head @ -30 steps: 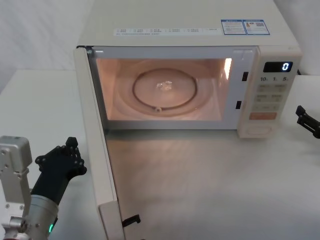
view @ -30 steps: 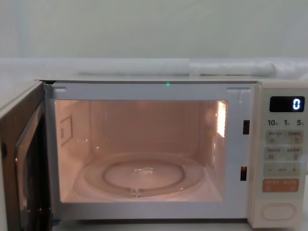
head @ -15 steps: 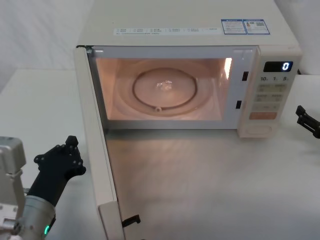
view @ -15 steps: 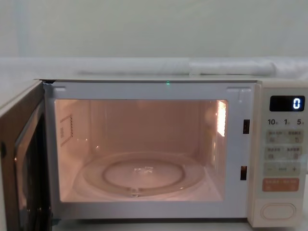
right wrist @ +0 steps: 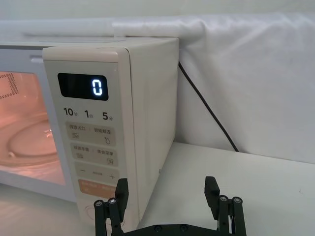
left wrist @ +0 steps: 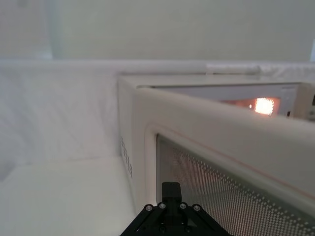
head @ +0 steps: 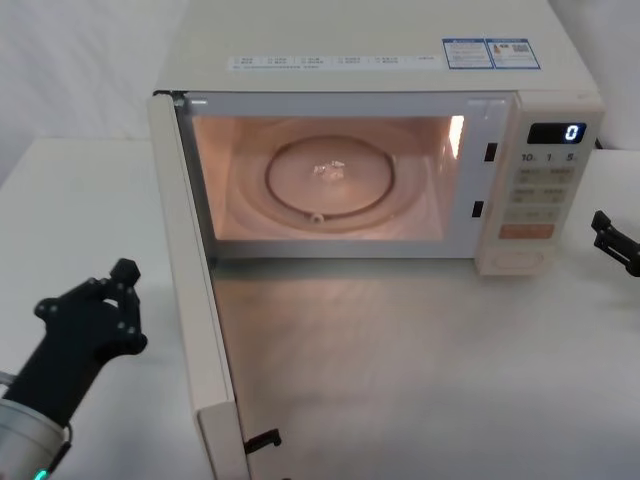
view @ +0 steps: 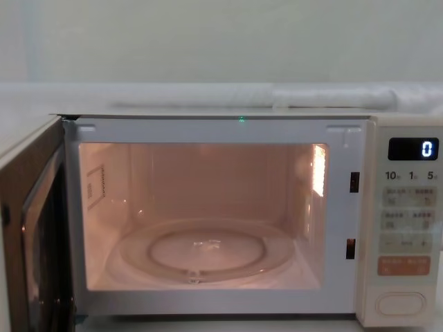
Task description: Press the button to open the microwave door with one hand; close the microwave door with the other hand.
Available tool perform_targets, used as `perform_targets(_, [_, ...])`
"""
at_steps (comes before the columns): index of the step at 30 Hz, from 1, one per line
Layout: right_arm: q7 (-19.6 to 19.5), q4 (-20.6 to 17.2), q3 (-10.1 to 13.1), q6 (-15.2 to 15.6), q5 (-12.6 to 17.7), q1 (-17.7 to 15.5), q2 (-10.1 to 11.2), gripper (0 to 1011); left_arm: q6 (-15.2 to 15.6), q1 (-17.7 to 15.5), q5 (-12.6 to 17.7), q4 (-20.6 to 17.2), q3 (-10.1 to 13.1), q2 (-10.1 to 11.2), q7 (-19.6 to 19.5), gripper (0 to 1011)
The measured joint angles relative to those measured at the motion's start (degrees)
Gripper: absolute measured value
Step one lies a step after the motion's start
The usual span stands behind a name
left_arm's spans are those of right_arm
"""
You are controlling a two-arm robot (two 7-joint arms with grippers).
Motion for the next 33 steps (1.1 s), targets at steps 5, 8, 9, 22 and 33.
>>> perform_targets(5, [0.00, 0.00, 0.00, 0.00, 0.00, 0.00, 0.00, 1002, -1.12, 1.47, -0.72, -2.46, -2.37, 0.21, -0.27, 0])
perform_targets(8, [0.00, 0.00, 0.00, 0.00, 0.00, 0.00, 0.00, 1002, -2.11, 2.13, -2.27, -3.40, -4.20, -0.11, -0.69, 0])
perform_targets(9, [0.00, 0.00, 0.00, 0.00, 0.00, 0.00, 0.00, 1002, -2.26, 2.24, -2.58, -3.56, -4.55, -0.16, -0.79, 0])
perform_targets(22, [0.00, 0.00, 0.00, 0.00, 0.00, 0.00, 0.00, 1002, -1.46, 3.17, -6.42, -4.58, -5.04, 3.87, -6.51, 0])
perform_targets(33, [0.00, 0.00, 0.00, 0.00, 0.00, 0.00, 0.00, 1002, -0.97, 3.01, -8.94, -4.59, -2.56, 8.01, -10.46, 0])
